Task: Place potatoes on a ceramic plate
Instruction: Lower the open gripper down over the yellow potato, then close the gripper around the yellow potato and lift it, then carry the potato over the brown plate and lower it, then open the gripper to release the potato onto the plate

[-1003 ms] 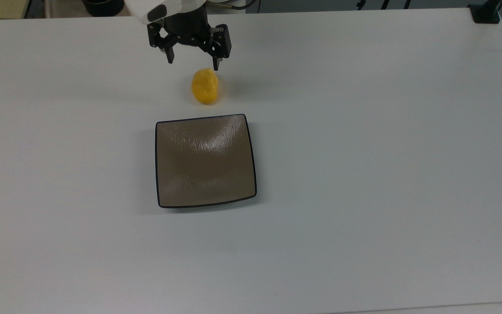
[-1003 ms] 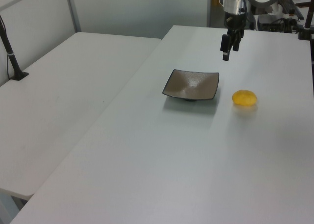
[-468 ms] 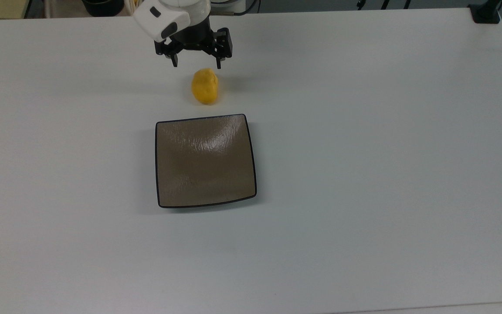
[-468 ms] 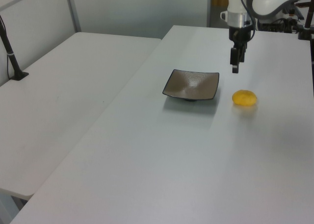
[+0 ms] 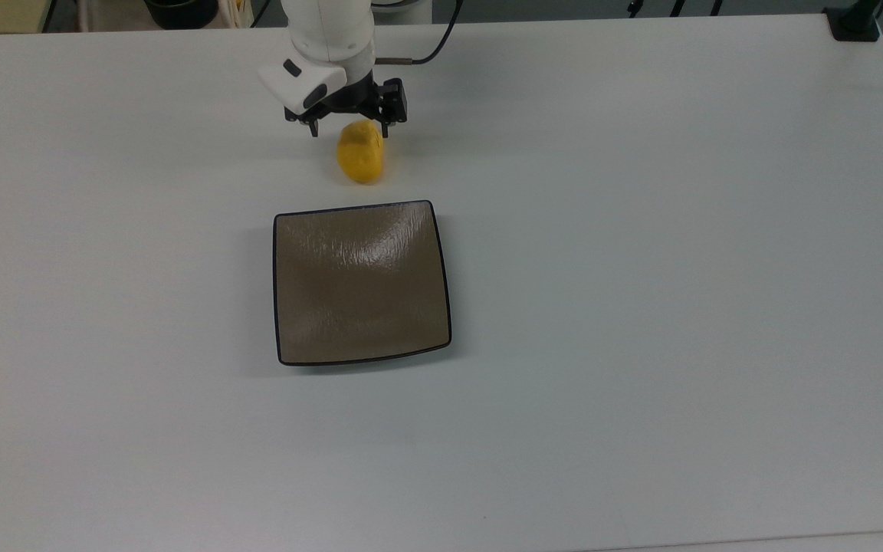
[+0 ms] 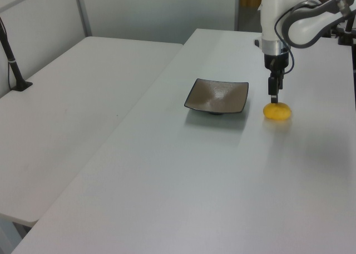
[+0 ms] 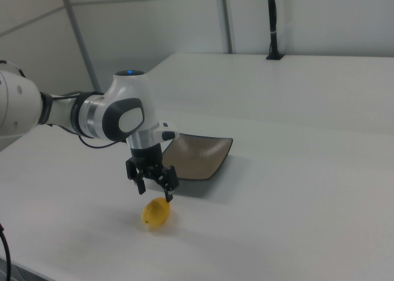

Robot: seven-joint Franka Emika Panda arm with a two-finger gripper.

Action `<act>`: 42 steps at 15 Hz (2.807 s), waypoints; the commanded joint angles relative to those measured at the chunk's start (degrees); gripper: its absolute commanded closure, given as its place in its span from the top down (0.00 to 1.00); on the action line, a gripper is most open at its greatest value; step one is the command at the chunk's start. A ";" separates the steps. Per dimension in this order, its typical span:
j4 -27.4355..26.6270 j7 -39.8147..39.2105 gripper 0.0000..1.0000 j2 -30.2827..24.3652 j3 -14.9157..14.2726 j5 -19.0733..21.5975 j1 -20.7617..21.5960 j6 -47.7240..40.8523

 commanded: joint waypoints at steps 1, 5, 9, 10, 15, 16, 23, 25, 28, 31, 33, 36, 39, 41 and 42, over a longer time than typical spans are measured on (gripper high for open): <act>-2.52 -5.07 1.00 1.91 -0.91 -0.83 0.97 5.04; -2.70 -5.07 1.00 3.76 -0.64 -0.83 1.06 5.76; -2.62 -4.72 0.57 4.38 -0.38 -0.83 0.97 5.76; -2.62 -4.55 0.49 4.38 -0.38 -0.83 1.05 5.76; -2.09 -4.37 0.35 3.50 -0.38 -0.66 0.97 4.88; -2.00 -4.28 0.36 3.15 -0.38 -0.57 1.05 4.79; 5.28 -3.67 0.36 2.18 -0.38 3.46 0.53 3.91; 11.15 -3.67 0.38 5.06 -0.47 8.37 0.35 4.00; 15.49 3.50 0.48 8.76 -0.47 11.73 -0.61 12.39; 15.49 6.70 0.68 10.17 -0.38 11.74 -0.62 16.13; 15.49 7.32 1.00 10.62 -0.29 11.65 -0.62 16.22; 15.49 7.32 1.00 10.62 -0.20 11.56 -0.70 16.13; 15.58 7.32 1.00 10.53 -0.20 11.56 -0.61 15.87; 15.49 6.44 1.00 9.92 -0.20 10.42 -0.61 13.07; 15.49 5.14 1.00 8.96 -0.12 8.68 -0.61 8.44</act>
